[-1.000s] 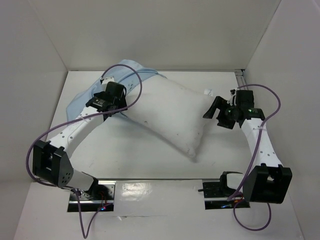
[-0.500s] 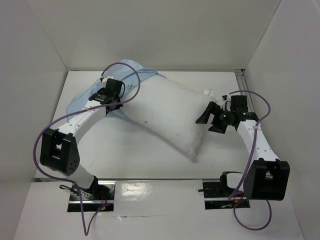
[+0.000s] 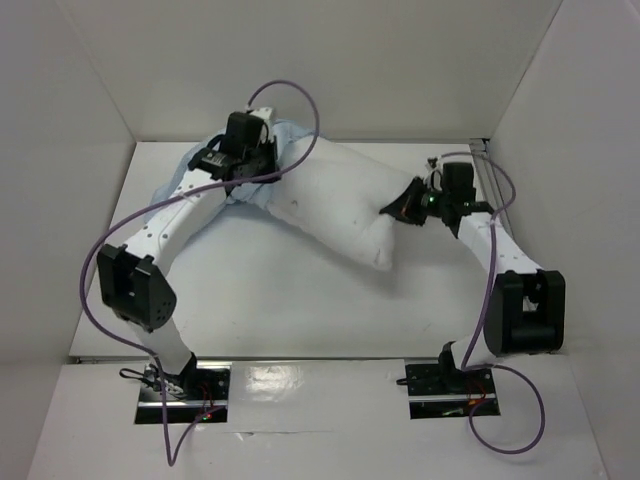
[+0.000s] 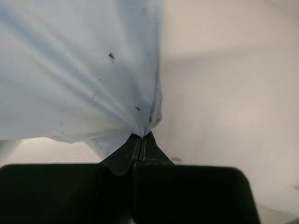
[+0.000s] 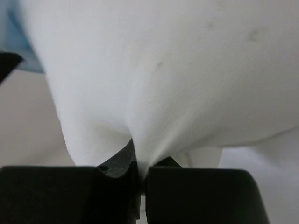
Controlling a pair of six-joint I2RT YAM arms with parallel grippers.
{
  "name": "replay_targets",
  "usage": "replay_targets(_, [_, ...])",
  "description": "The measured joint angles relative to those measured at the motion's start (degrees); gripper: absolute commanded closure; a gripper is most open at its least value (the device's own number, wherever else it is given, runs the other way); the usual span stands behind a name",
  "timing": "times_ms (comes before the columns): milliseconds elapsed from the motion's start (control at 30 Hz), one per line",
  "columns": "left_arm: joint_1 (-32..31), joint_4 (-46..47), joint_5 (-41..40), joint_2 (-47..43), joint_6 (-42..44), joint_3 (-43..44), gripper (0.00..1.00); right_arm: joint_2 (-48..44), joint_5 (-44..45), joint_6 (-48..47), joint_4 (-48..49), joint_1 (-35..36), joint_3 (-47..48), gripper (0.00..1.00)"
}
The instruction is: Put the pillow into the pillowcase
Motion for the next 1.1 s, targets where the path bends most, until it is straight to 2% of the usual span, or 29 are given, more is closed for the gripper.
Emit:
replay_targets(133, [-3.4,-5.7,8.6,10.2,0.8,24.2,1.00,2.0,1.8,1.1,-0.3,0.0,17.8,1.00])
replay_targets(200, [-5.4,-5.5,12.6,14.4,0.4,35.4,1.00,0.2,3.2,1.4,1.4,0.7,23.6,1.00])
replay_targets(267, [-7.6,-5.0,15.8,15.0,-0.7,38.9,1.00,-3.6,5.2,1.4,3.0,2.4,23.4,1.00])
replay_targets(367, [-10.5,-3.3,19.1,14.3,-1.9,36.2,1.00,-9.8,7.1,1.4,5.2,5.9,16.9,1.00])
replay_targets(500, [-12.1,-0.2,24.2,12.2,-5.3,21.6,1.00,-15.5,7.8,1.1,4.0,6.9,2.1,1.00])
replay_targets(600, [-12.9,1.4,26.8,11.0,-8.5,10.1,1.00,-16.1,9.0,-0.3,-2.1,5.1,-7.6,1.00])
replay_targets(667, [-13.7,1.0,28.2,10.4,-9.8,6.6,1.00,-16.1,10.3,-1.7,-7.5,2.5,-11.2,1.00])
replay_targets(700, [-14.3,0.5,28.9,10.1,-10.1,6.3,0.81,-16.2,10.8,-2.5,-9.7,1.0,-11.6,1.00])
replay_targets(733, [-14.8,0.5,29.5,9.8,-10.0,6.3,0.66,-16.6,11.4,-3.4,-10.9,-0.4,-11.5,1.00])
replay_targets(767, [-15.3,0.4,30.0,9.3,-9.9,6.7,0.51,-17.4,12.2,-4.3,-11.7,-2.0,-11.3,0.94])
replay_targets(800, [-15.7,-0.1,30.9,9.0,-9.7,7.9,0.29,-18.1,12.6,-5.2,-12.6,-3.5,-10.9,0.84])
replay_targets(833, [-16.1,-0.9,31.6,8.9,-9.1,9.7,0.23,-18.5,13.2,-6.1,-13.7,-5.0,-10.2,0.70])
replay_targets(867, [-16.3,-2.0,32.2,8.9,-8.9,12.5,0.20,-18.7,13.7,-7.2,-14.9,-6.4,-9.3,0.40])
replay_targets(933, [-16.8,-5.1,32.2,9.9,-7.6,20.6,0.12,-18.6,15.3,-9.6,-18.2,-8.6,-6.5,0.14])
replay_targets(967, [-16.9,-5.9,32.0,10.0,-6.7,23.8,0.12,-18.7,16.2,-10.3,-19.3,-9.1,-5.3,0.11])
replay_targets(1000, [-16.9,-8.2,31.2,10.4,-6.3,27.6,0.19,-18.7,16.9,-11.2,-20.8,-9.3,-3.7,0.10])
replay_targets(1033, [-16.7,-9.9,30.4,10.8,-5.5,31.2,0.48,-18.7,17.6,-11.8,-22.0,-9.3,-2.0,0.10])
replay_targets(1067, [-16.5,-10.9,29.5,11.1,-5.1,34.1,0.65,-18.7,18.3,-12.2,-23.4,-9.5,0.1,0.10])
replay_targets(1100, [-16.0,-11.8,28.2,11.1,-4.1,36.3,0.76,-18.8,19.0,-12.4,-24.6,-9.6,2.2,0.10])
